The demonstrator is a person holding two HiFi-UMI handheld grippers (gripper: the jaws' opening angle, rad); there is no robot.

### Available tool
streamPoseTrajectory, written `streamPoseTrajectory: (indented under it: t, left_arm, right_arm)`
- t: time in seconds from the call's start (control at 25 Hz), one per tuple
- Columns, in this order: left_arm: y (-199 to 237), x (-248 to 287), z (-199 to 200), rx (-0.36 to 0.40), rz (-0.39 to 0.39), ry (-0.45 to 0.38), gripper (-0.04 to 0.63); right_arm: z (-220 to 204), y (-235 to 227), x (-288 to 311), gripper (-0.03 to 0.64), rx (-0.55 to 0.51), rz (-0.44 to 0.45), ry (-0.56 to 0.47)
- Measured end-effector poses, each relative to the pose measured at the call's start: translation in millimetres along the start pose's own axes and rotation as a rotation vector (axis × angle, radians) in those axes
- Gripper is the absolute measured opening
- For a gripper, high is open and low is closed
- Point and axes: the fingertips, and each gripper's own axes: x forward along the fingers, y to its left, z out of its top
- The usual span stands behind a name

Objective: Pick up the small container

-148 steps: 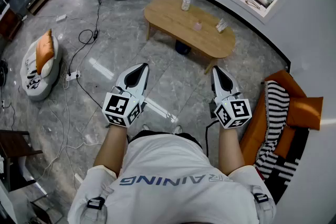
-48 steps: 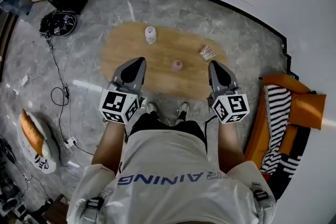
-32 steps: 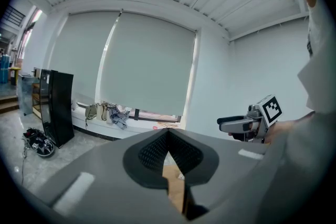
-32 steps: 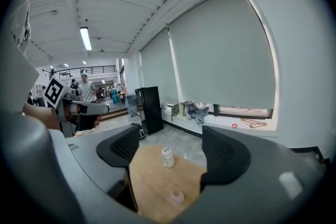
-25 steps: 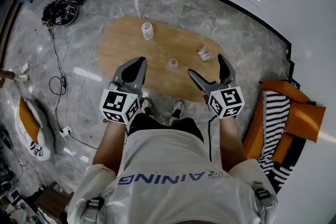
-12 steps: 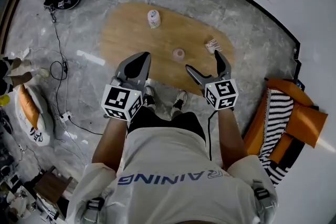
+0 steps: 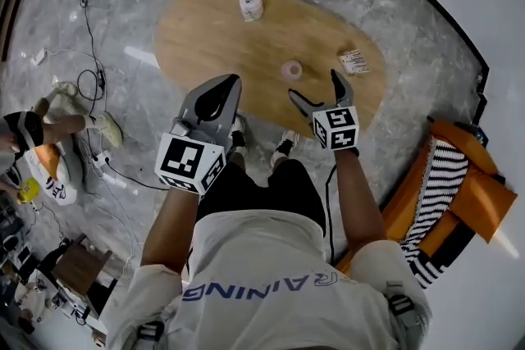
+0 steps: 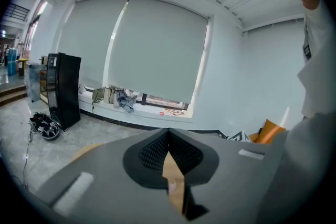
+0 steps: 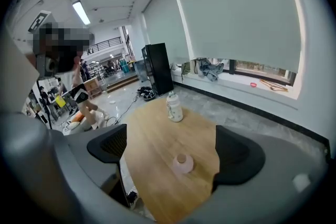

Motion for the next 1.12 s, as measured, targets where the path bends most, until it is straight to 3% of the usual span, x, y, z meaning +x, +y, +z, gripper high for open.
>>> streamPoseTrajectory:
  t: [0.68,0.92,1.12]
  left_arm:
    - [34,29,-93,-0.081,0.051,0.088,0.002]
    - [48,37,-111,-0.096,0.074,0.097,0.002]
    - [54,44,-128,-0.101,0.080,0.112,0.002]
  right_arm:
    - [-156,-36,181,0.537,0.018,-0.019,0.209]
    - [-184,-45,223,0.537,0.021,-0.023,0.253]
    - [-186,-48,230,0.483,-0.001,-0.062,0.211]
